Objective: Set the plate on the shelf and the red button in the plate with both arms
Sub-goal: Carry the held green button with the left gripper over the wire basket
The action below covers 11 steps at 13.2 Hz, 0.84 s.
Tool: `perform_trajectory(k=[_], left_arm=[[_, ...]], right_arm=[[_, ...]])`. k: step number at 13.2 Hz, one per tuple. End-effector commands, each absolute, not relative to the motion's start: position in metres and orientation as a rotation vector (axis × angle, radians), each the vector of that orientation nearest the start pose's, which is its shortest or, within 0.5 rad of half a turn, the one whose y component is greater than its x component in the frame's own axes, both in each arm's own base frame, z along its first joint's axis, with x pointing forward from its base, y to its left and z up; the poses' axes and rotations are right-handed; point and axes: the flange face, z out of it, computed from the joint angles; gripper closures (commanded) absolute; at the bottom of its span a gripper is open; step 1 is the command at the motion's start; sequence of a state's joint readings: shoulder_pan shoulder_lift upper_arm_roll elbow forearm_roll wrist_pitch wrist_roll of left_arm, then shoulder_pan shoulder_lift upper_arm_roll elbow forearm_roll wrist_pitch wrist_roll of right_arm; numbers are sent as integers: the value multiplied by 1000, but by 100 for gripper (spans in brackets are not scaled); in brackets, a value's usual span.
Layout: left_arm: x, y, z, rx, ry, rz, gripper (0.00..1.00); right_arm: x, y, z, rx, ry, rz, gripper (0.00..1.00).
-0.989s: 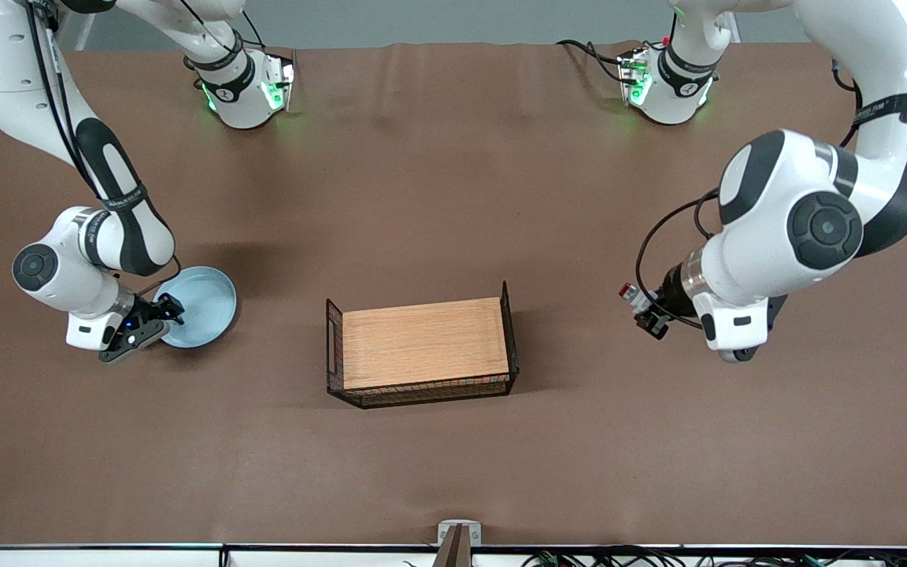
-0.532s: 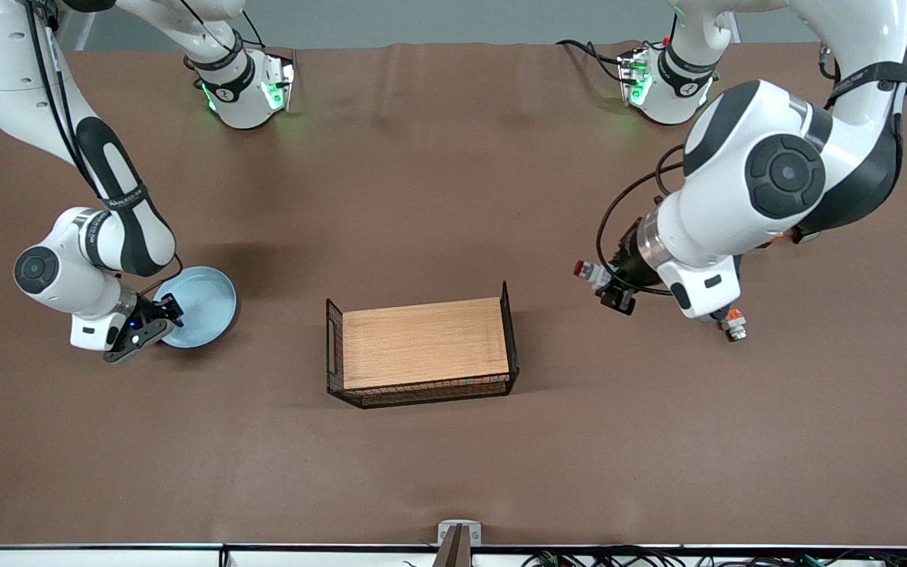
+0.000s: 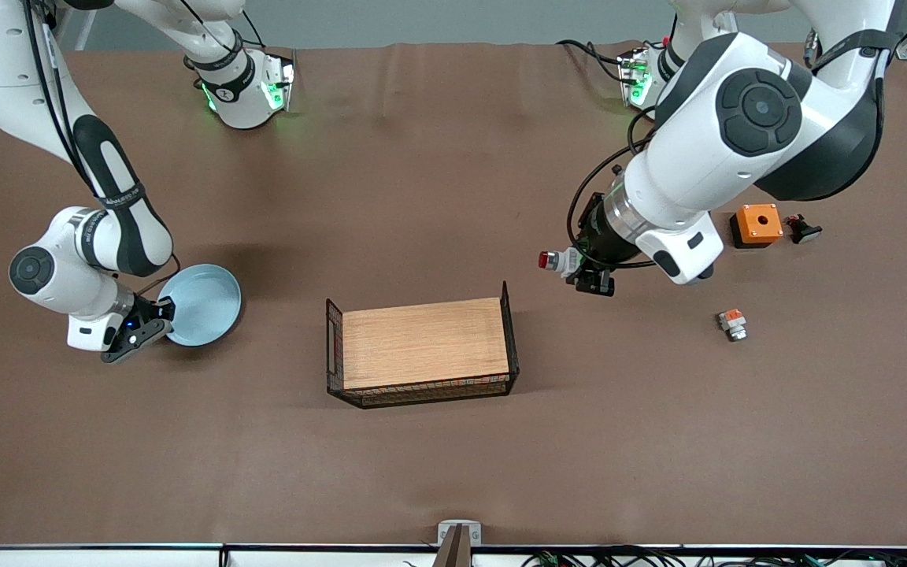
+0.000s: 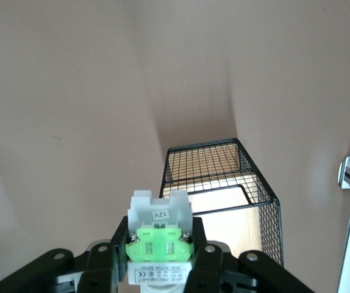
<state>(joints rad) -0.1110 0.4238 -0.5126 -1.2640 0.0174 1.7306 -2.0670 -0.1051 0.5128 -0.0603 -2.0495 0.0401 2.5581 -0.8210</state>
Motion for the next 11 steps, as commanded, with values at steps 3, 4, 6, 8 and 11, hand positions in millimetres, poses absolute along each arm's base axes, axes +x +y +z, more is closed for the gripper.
perform_trajectory(k=[3,4,6,8,11], left_arm=[[594,-377,542,-2383,-2301,186,100],[591,-389,539,-2404,-2295,163,100],[586,-406,539,-2462,-2289,143,100],[579,-427,522,-2494,-2241,158,100],[579,-442,504,-2512,-2226,166,100]], right_arm=[[582,-107,182,-2973,-911,8,100],[579,-105,183,-2946,-847,37,100],[578,-103,194,-2912,-788,73,100],[579,-102,205,-2891,-748,92,100],[581,-98,225,-2849,-592,173,100]])
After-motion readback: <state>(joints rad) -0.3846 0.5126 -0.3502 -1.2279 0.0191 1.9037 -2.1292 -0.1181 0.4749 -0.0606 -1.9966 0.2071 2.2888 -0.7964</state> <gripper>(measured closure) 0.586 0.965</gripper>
